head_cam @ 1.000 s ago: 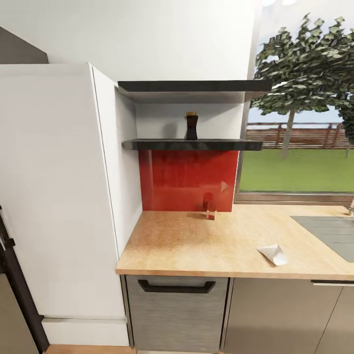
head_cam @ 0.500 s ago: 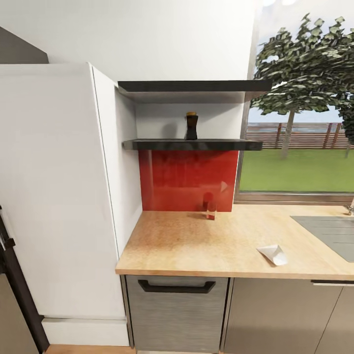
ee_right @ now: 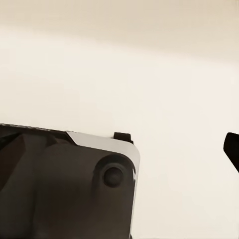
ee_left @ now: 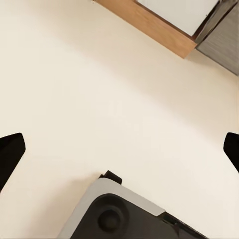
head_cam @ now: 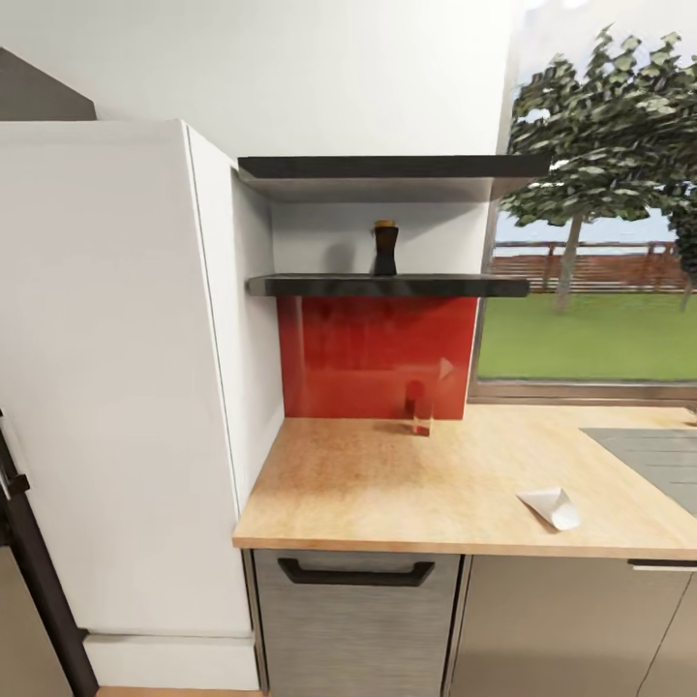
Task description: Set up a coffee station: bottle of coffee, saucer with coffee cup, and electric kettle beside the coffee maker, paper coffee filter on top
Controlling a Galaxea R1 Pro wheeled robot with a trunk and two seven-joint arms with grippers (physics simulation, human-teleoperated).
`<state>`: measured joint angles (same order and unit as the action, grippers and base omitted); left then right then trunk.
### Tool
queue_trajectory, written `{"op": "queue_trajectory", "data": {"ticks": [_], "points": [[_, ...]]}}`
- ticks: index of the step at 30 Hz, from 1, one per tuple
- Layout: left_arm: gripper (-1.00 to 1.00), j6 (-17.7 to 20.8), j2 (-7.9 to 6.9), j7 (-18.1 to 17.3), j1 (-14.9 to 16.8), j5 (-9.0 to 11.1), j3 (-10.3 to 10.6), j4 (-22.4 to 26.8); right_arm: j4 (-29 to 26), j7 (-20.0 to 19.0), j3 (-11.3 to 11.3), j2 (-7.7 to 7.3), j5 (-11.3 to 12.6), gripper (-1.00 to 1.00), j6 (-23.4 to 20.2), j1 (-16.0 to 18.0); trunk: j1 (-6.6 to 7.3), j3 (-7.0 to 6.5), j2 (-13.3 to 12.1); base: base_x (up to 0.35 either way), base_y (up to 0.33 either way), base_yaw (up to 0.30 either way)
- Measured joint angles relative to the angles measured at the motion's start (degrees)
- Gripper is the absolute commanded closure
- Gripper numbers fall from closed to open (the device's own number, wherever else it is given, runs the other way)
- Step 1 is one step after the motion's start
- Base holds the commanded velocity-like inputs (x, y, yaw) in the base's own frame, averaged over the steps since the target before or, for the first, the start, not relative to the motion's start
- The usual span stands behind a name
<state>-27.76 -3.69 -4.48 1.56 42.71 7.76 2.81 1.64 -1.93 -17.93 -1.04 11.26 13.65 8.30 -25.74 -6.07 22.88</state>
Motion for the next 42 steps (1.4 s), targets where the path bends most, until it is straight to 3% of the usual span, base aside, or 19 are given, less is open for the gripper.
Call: {"op": "queue_trajectory", "data": {"ticks": [19,20,23,32,36,42], "points": [[-1.00,1.08,0.04,0.48,0.00,0.78,-0.46,0.35,-0.06,-0.47,-0.08,0.11,-0.41,-1.00,-1.07,0.00,-0.02,0.15,-0.01,0.028,0.008,0.000],[-1.00,1.93,1.23,0.03,0.01,0.37,-0.20,2.02,-0.17,-0.60,0.49,0.29,0.61,-1.00,-0.49,0.01,-0.02,0.15,-0.01,0.000,0.000,0.000],[-1.00,2.78,2.39,-0.07,0.00,0.20,-0.38,2.52,-0.31,-0.53,0.62,0.45,1.22,-1.00,-0.25,0.01,-0.02,0.16,-0.01,0.000,0.000,0.000],[-1.00,2.98,2.70,0.17,0.00,0.78,-0.40,2.59,-0.92,3.29,0.79,3.47,1.73,-1.00,-1.43,0.05,-0.02,0.16,0.00,0.000,0.000,0.000],[-1.00,2.95,2.67,0.19,0.00,0.86,-0.42,2.55,-5.43,6.98,0.80,3.96,1.75,-1.00,-1.76,0.07,-0.02,0.15,-0.01,0.000,0.000,0.000],[-1.00,3.07,2.75,0.10,0.00,0.51,-0.49,2.48,-13.95,8.48,0.70,5.43,1.45,-1.00,-1.47,0.11,-0.02,0.15,-0.01,0.000,0.000,0.000]]}}
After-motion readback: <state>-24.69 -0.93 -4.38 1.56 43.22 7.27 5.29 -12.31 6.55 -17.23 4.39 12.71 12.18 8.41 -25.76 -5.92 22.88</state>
